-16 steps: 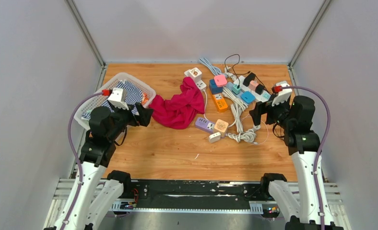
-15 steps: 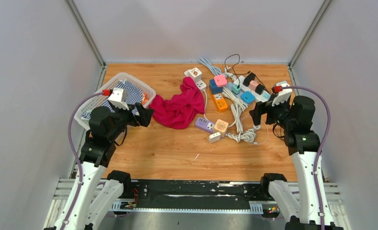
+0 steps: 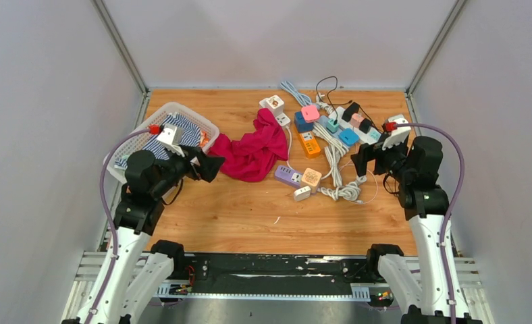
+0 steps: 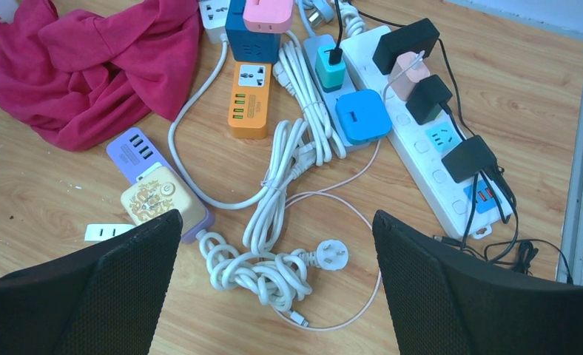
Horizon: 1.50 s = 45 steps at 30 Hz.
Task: Pull the plug off the socket
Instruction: Remove the plug from the socket.
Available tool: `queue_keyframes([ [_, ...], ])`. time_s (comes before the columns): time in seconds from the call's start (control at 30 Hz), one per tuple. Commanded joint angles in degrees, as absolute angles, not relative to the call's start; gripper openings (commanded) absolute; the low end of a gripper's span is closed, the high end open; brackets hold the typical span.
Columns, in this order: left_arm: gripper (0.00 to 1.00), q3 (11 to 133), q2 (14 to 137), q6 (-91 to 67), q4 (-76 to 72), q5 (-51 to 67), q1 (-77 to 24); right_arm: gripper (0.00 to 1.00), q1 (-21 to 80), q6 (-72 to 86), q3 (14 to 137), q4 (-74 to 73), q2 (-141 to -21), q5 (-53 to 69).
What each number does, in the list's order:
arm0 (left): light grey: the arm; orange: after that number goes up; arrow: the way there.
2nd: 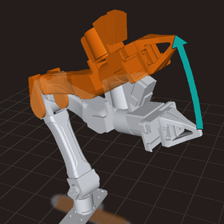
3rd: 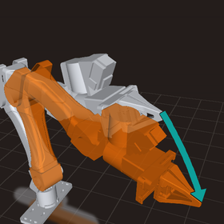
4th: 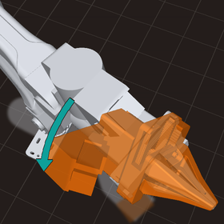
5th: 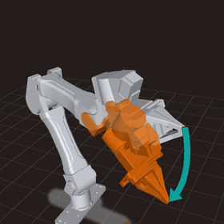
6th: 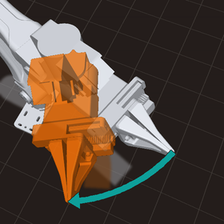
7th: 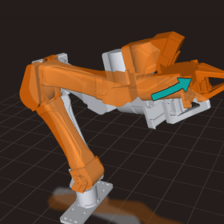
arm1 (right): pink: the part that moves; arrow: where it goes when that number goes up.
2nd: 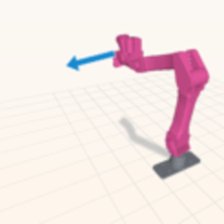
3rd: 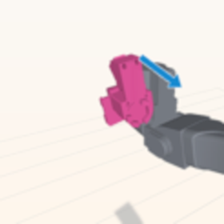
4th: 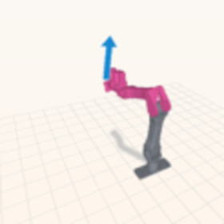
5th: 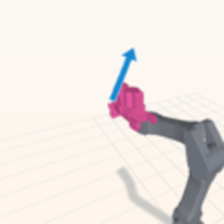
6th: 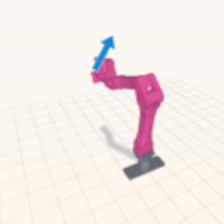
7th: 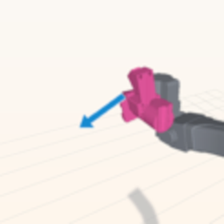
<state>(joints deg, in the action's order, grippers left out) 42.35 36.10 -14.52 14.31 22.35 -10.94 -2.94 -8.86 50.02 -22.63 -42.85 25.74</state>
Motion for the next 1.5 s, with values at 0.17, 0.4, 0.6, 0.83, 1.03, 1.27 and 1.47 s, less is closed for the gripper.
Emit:
queue_keyframes([
  [0.17, 1.00, 39.5, 44.2, -24.6, 3.1, 13.9, -28.5, 1.00, -0.5, -27.2, 46.2, -20.3, -44.0, 47.5],
  [0.4, 1.00, 45.5, 59.7, -12.6, 0.4, 1.8, -45.9, 1.00, 3.0, -30.1, 50.7, -28.1, -48.9, 47.0],
  [0.6, 1.00, 48.2, 70.5, -12.2, 0.3, 3.5, -46.1, 1.00, 6.2, -30.4, 50.6, -29.9, -54.7, 51.1],
  [0.83, 1.00, 46.7, 70.7, -13.1, 0.9, 5.7, -46.1, 1.00, 18.1, -30.5, 53.2, -29.5, -62.9, 43.0],
  [1.03, 1.00, 43.0, 69.9, -10.1, 0.3, 3.9, -46.1, 1.00, 19.6, -25.4, 57.1, -30.6, -69.4, 37.5],
  [1.27, 0.95, 43.0, 77.0, -9.8, -6.5, 17.0, -46.1, 1.00, 19.6, -21.7, 56.2, -28.8, -71.6, 33.1],
  [1.47, 0.95, 43.6, 78.8, -9.4, -10.6, 19.3, -48.3, 1.00, 19.2, -17.5, 56.7, -28.7, -74.2, 35.1],
])
